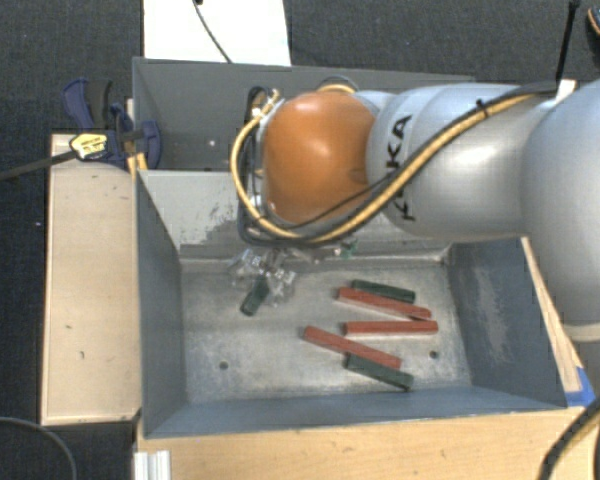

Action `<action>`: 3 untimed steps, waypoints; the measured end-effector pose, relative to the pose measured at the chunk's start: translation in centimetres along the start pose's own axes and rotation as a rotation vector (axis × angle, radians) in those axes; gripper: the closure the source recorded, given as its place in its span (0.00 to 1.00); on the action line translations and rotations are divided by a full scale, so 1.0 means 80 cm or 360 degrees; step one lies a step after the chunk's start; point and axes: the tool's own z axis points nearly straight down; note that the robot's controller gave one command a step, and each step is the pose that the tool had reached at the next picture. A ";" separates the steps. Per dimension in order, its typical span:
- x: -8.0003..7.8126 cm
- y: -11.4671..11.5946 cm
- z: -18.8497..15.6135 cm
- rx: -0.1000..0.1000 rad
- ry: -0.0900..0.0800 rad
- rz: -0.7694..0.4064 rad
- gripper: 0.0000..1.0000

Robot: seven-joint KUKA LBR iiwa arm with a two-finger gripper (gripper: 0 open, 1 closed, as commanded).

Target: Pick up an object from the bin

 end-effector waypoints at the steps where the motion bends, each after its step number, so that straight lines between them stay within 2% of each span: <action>1: -0.001 -0.001 -0.017 0.0006 -0.0006 0.0003 1.00; 3: 0.000 0.000 -0.042 0.0001 0.0000 0.0010 1.00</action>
Offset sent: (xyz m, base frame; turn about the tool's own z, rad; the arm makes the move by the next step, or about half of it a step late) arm -0.0002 -0.0001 0.0427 0.0000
